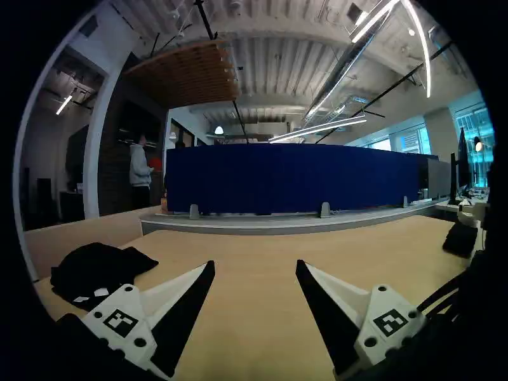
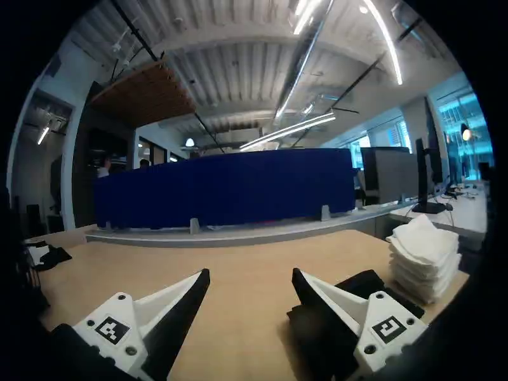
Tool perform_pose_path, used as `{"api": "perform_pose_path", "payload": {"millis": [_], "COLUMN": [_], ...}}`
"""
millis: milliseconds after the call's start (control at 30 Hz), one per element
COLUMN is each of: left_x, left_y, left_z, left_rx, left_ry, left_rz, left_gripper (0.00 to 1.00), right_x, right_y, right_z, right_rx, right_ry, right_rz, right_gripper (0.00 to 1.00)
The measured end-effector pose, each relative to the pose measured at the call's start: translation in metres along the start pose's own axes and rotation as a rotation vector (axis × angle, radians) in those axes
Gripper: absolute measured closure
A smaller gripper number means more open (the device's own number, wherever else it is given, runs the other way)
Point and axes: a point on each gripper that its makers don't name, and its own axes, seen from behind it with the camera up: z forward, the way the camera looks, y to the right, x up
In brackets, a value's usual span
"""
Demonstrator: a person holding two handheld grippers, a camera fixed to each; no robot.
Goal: Fold towel
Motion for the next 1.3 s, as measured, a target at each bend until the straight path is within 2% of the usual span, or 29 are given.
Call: {"api": "perform_pose_path", "payload": {"millis": [167, 400, 967, 1300], "left_x": [0.000, 0.001, 0.001, 0.000], "left_y": [0.000, 0.000, 0.000, 0.000], "left_z": [0.000, 0.001, 0.000, -0.001], "left_rx": [0.000, 0.000, 0.000, 0.000], "left_ry": [0.000, 0.000, 0.000, 0.000], "left_rz": [0.000, 0.000, 0.000, 0.000], "left_gripper": [0.05, 0.05, 0.05, 0.05], "right_x": [-0.004, -0.005, -0.011, -0.011], "right_y": [0.001, -0.002, -0.016, -0.017], "right_z": [0.001, -0.002, 0.000, 0.001], "right_rx": [-0.002, -0.001, 0.008, 0.003], "right_ry": [-0.001, 0.007, 0.011, 0.011], "right_rz": [0.024, 0.022, -0.075, -0.094], "right_gripper": [0.00, 0.00, 0.00, 0.00]}}
